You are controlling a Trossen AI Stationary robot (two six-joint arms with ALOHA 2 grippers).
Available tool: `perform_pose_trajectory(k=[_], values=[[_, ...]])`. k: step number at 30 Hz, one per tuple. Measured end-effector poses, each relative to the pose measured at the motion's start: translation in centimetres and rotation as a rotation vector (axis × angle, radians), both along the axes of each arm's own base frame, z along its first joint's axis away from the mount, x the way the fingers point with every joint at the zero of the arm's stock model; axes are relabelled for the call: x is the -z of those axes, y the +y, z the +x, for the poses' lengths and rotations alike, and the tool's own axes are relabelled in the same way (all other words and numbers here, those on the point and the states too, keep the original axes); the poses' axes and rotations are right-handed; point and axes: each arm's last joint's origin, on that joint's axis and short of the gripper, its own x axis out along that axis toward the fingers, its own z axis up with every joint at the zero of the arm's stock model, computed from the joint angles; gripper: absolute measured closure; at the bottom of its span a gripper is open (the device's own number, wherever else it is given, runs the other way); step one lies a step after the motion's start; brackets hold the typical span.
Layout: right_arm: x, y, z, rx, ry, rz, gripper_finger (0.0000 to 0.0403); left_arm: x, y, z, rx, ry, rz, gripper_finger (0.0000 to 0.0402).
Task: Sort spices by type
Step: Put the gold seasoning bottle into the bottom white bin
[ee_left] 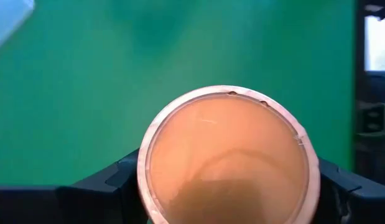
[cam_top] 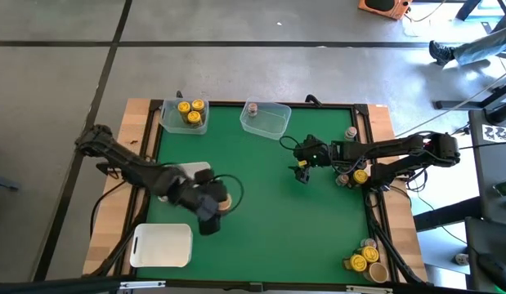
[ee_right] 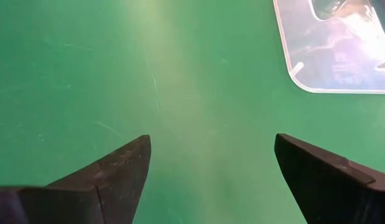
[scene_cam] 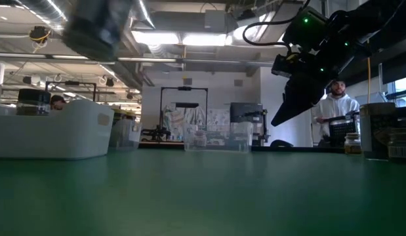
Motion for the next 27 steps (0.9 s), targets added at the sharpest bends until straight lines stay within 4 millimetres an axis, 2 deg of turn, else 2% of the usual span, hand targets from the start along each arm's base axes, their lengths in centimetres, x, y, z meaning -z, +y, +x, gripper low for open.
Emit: perform_pose_trajectory(k=[7, 17, 22, 27], values=[[0.0, 0.0, 0.0, 0.000, -0.002, -0.001, 0.0063, 0.2, -3.8, -4.1, -0.147, 0.039, -0.068, 0.0124], [-0.1, 0.0, 0.1, 0.020, -0.014, 0.016, 0.0063, 0.8, -8.2, -10.4, -0.349, 0.057, -0.163, 0.0124], [-0.1, 0.0, 0.1, 0.020, -0.019, 0.015, 0.0063, 1.7, -9.7, -13.1, -0.435, 0.085, -0.161, 0.0124], [-0.1, 0.0, 0.1, 0.020, -0.028, 0.015, 0.0063, 3.3, -11.3, -14.7, -0.484, 0.101, -0.123, 0.0124]])
